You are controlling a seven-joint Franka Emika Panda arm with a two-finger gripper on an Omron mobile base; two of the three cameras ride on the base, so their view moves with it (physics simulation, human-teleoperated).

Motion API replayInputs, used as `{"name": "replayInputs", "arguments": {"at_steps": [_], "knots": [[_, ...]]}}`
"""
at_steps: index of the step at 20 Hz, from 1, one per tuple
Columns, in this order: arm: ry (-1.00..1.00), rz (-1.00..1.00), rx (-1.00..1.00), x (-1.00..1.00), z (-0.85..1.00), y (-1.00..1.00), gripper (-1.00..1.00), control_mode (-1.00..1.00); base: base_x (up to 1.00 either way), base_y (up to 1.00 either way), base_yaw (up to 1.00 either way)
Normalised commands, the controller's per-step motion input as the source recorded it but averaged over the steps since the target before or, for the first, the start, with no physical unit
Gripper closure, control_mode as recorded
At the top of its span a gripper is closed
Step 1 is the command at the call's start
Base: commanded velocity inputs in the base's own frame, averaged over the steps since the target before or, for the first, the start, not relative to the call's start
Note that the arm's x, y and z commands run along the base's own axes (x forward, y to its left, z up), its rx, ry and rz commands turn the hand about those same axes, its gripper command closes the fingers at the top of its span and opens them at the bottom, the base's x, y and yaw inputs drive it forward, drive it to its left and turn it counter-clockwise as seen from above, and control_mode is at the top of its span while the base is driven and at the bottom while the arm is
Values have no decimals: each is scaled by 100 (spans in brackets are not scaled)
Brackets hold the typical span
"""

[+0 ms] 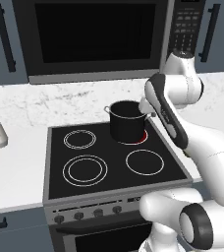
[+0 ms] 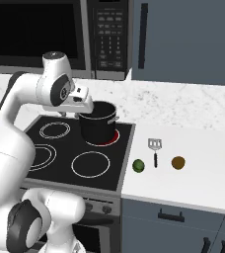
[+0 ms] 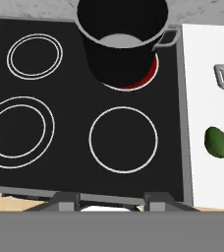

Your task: Put the avocado and avocado in the pot. Retrieve the spatula and lightly stir the vegetables in the pot.

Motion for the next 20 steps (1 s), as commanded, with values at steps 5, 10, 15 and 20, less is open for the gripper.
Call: {"name": "replayInputs", "arguments": {"at_steps": [5,10,15,20], "knots": [[0,0,0,0,-7,1,-100,-100,0,0,0],[-2,-1,-1,-10,-14,-16,-100,-100,0,0,0],[0,0,-5,-11,-66,-96,-100,-100,0,0,0],[1,0,-6,4,-100,-100,-100,-100,0,0,0]]}}
